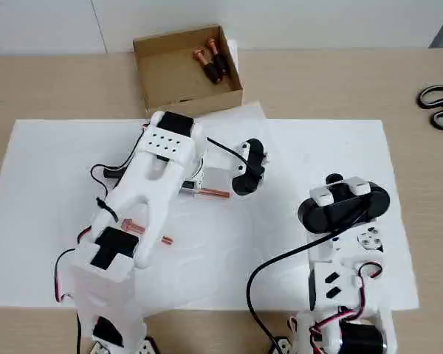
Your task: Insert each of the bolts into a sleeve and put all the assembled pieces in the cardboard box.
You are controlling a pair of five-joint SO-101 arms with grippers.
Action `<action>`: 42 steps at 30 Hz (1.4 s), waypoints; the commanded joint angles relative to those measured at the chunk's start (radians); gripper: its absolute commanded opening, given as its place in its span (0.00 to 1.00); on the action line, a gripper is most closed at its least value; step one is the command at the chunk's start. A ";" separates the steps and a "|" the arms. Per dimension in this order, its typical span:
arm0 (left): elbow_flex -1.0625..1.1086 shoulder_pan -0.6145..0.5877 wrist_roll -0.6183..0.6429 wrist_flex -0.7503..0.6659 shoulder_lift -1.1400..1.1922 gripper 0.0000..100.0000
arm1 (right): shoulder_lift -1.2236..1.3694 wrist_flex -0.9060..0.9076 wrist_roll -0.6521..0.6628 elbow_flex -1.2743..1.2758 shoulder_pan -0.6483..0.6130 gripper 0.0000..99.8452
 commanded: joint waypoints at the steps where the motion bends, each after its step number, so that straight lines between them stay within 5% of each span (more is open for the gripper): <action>1: -0.045 0.041 0.153 -0.023 -0.021 0.10 | -0.013 0.001 0.008 -0.008 0.008 0.00; 9: -0.355 0.091 1.396 0.146 -0.017 0.10 | -0.013 0.001 0.008 -0.006 0.007 0.00; 16: -0.364 0.015 2.050 0.270 -0.021 0.10 | -0.013 0.001 0.008 0.012 0.007 0.00; 27: -0.315 0.000 2.578 0.256 -0.011 0.10 | -0.013 0.001 0.008 0.014 0.004 0.00; 34: -0.269 0.058 2.624 0.178 -0.011 0.10 | -0.013 0.001 0.008 0.014 0.005 0.00; 42: -0.200 0.054 2.851 0.170 -0.011 0.10 | -0.013 0.001 0.008 0.014 0.007 0.00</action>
